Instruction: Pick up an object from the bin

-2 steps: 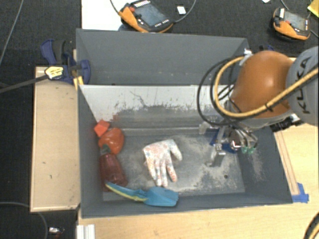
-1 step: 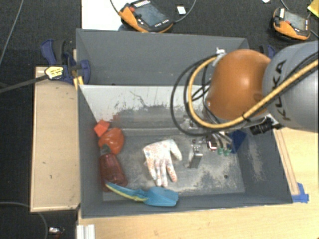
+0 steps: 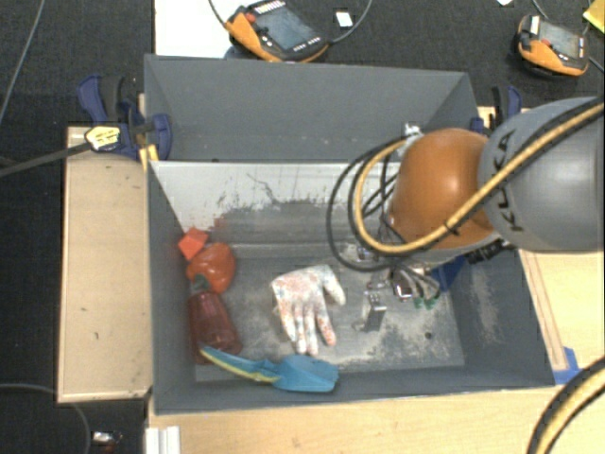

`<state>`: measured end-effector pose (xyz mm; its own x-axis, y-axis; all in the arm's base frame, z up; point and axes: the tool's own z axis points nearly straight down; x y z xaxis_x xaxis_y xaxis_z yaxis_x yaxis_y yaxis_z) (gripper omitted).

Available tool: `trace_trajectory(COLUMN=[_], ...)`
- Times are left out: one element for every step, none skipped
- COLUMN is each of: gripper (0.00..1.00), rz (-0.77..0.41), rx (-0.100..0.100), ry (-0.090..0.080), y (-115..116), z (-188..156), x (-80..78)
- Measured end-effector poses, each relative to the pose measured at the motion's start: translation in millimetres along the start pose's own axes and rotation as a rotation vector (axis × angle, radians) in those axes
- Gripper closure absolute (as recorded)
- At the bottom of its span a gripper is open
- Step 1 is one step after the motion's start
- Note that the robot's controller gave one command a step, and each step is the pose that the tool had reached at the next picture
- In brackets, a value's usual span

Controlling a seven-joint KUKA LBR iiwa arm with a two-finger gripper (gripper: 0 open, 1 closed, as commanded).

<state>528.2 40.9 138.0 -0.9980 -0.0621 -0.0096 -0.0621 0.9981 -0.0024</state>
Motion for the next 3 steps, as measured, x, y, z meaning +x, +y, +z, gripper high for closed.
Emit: trace_trajectory(gripper=[0.00, 0.00, 0.00], rz=[-0.122, -0.129, -0.119], rx=[-0.006, 0.001, 0.000], ry=[-0.010, 0.010, 0.001], y=[37, 36, 37], z=[-16, 70, 66], x=[-11.2, -35.1, -31.3])
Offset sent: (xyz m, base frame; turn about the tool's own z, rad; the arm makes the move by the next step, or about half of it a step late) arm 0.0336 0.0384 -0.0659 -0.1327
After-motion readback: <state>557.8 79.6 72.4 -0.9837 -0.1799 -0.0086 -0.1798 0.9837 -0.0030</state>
